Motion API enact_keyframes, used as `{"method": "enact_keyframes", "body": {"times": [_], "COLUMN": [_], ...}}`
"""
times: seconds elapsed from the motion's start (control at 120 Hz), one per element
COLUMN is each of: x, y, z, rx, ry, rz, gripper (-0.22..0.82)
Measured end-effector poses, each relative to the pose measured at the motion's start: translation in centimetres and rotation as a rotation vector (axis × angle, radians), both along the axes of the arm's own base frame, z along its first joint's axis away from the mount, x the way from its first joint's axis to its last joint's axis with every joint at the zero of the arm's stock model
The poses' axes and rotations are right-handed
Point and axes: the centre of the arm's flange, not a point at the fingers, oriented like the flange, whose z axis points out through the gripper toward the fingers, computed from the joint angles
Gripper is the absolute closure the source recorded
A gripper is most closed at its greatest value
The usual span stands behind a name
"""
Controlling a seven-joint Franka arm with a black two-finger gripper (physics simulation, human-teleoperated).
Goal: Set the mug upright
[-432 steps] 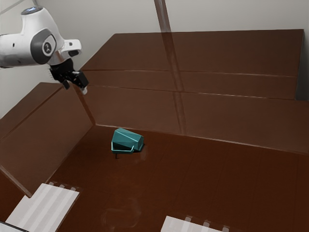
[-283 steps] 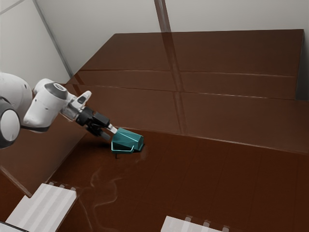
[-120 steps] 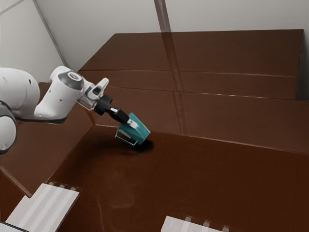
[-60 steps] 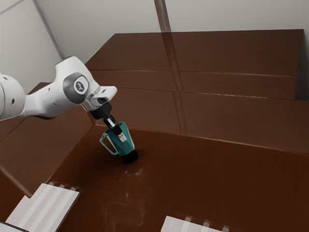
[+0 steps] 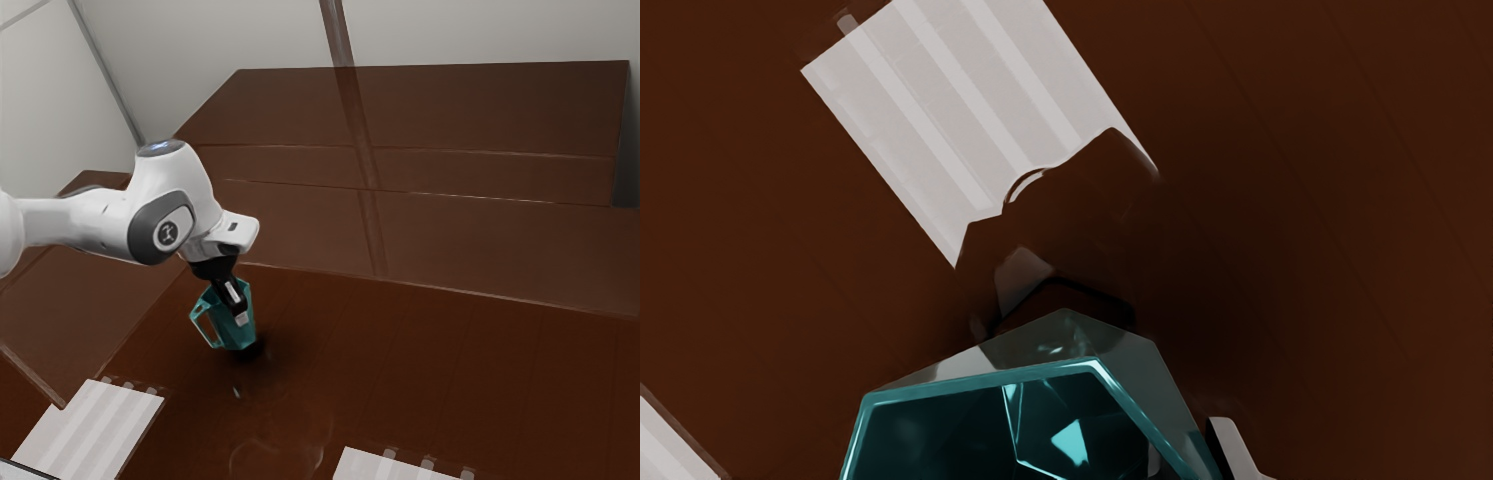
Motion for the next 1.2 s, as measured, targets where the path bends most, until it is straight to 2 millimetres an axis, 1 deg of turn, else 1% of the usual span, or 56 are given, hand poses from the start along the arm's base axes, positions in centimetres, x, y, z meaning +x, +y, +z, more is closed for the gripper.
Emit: {"method": "enact_keyframes", "body": {"times": [0.192,0.442,0.625,0.692,0.758,0.842,1.008,1.092,1.2], "x": [-1.9,-2.0,-1.9,-1.7,-1.6,-1.2,0.6,1.8,4.0], "y": [-0.8,-1.8,-1.9,-1.8,-1.8,-1.8,-1.8,-1.6,-0.9], "z": [-1.3,-3.0,-2.9,-2.5,-2.0,-0.6,3.5,6.1,10.9], "rx": [0.018,0.057,0.070,0.078,0.085,0.085,0.074,0.068,0.063], "ry": [0.007,0.009,-0.003,-0.014,-0.028,-0.060,-0.133,-0.168,-0.219], "rz": [0.095,0.186,0.236,0.245,0.251,0.258,0.278,0.289,0.312], "gripper": [0.78,0.78,0.39,0.28,0.21,0.14,0.06,0.04,0.03]}}
